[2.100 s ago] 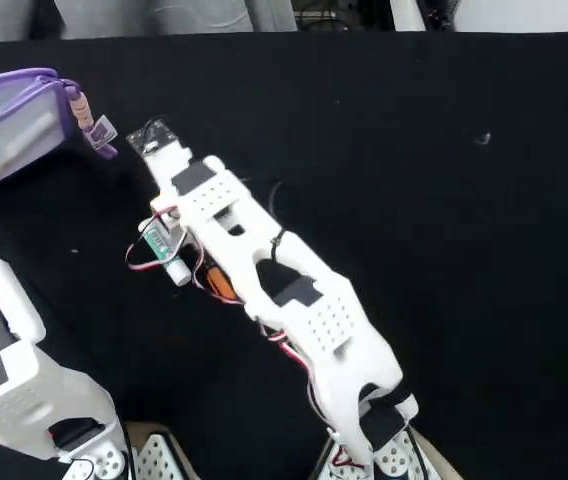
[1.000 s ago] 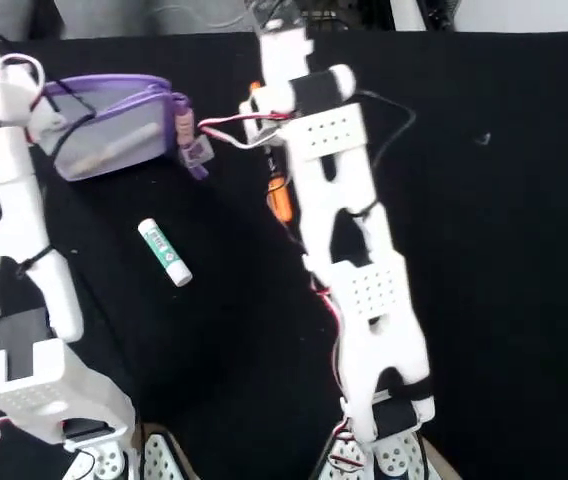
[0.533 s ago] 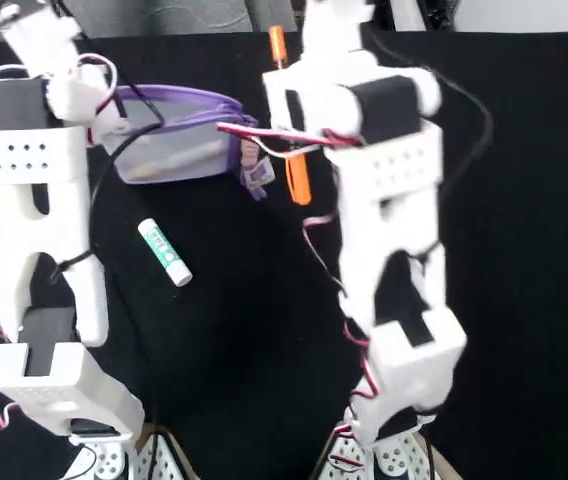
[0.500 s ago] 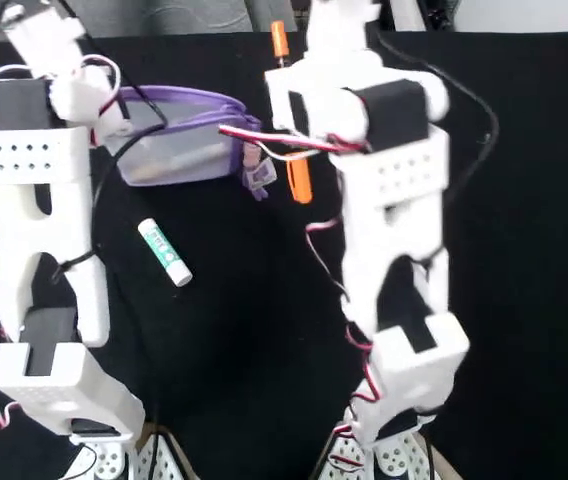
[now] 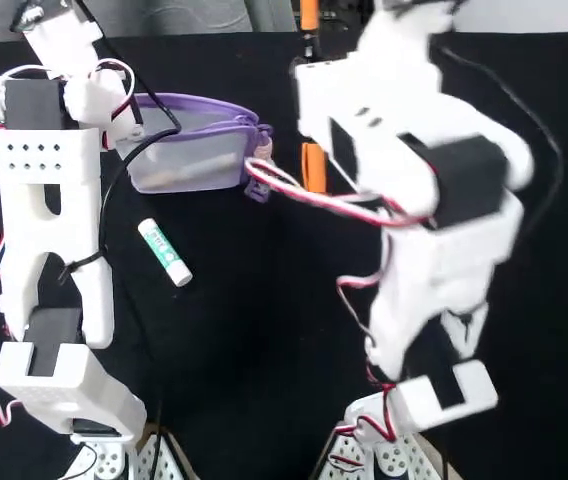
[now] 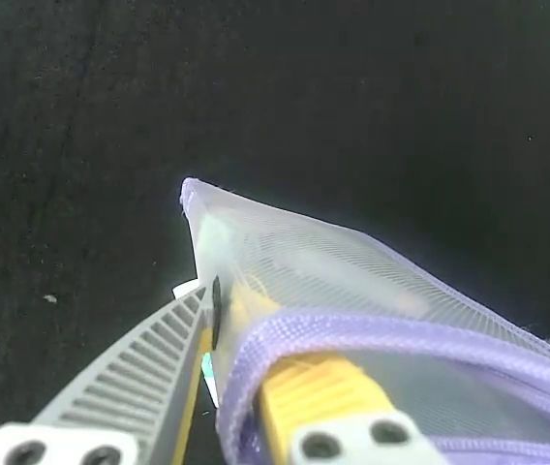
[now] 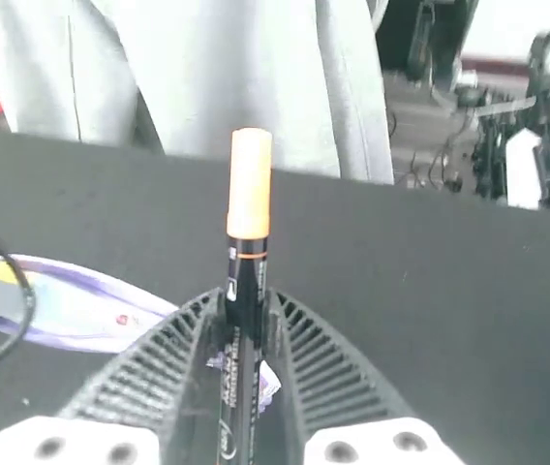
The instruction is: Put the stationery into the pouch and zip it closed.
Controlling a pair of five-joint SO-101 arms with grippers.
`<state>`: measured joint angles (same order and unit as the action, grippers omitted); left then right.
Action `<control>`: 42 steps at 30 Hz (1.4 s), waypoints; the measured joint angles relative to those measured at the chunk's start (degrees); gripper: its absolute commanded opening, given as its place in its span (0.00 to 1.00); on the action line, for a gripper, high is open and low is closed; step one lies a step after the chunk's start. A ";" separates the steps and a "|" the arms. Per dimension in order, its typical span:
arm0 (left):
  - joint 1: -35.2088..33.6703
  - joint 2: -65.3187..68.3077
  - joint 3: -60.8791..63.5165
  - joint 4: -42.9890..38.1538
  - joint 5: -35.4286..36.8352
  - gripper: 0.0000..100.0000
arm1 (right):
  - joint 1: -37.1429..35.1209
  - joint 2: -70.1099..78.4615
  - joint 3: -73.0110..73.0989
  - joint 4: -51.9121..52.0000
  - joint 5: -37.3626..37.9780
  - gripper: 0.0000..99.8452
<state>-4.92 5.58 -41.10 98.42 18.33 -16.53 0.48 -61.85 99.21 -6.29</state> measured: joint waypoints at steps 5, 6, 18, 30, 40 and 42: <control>0.09 0.00 0.00 0.00 0.00 0.03 | 0.00 -2.90 4.31 -0.09 0.00 0.01; 0.09 0.00 0.00 0.00 0.00 0.03 | 0.00 -3.34 5.10 -0.18 0.00 0.01; 0.09 0.00 0.00 0.00 0.00 0.03 | 0.88 -15.30 22.42 -4.22 -0.09 0.01; 0.09 0.00 0.00 0.00 0.00 0.03 | 2.20 -40.97 79.30 -53.98 -2.11 0.01; 0.09 0.00 0.00 0.00 0.00 0.03 | -5.71 -43.78 84.66 -74.02 -2.11 0.01; 0.09 0.00 0.00 0.00 0.00 0.03 | -8.00 -42.29 85.63 -78.68 -2.11 0.01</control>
<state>-4.84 5.58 -41.10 98.42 18.33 -24.53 -41.80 23.78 20.53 -8.40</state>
